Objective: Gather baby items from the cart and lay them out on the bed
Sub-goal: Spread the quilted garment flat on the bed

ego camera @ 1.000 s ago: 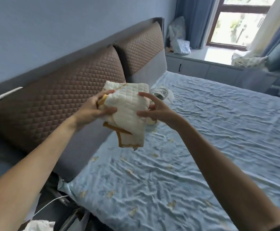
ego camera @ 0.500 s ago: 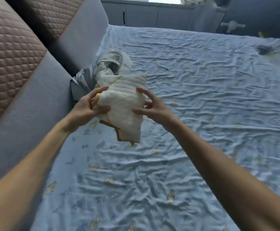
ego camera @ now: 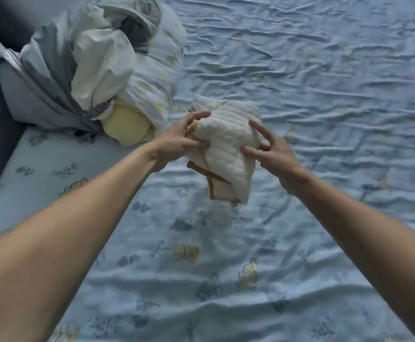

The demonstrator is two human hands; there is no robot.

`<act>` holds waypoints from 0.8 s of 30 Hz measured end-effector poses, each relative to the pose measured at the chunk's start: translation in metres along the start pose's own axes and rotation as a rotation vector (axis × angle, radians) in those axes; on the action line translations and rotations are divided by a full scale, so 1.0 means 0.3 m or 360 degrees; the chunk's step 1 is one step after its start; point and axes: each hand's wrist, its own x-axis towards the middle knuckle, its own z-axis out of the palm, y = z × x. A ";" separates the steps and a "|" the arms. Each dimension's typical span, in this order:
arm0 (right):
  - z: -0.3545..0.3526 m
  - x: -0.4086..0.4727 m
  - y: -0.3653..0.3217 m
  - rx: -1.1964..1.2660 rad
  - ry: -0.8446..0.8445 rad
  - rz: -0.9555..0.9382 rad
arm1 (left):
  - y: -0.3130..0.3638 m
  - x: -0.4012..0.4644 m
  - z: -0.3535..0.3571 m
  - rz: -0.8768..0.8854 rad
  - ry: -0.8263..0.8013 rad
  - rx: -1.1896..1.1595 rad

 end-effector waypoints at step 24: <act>-0.099 0.488 0.336 -0.0873 0.0160 -0.0025 | -0.322 0.473 0.029 -0.0110 -0.0253 0.0303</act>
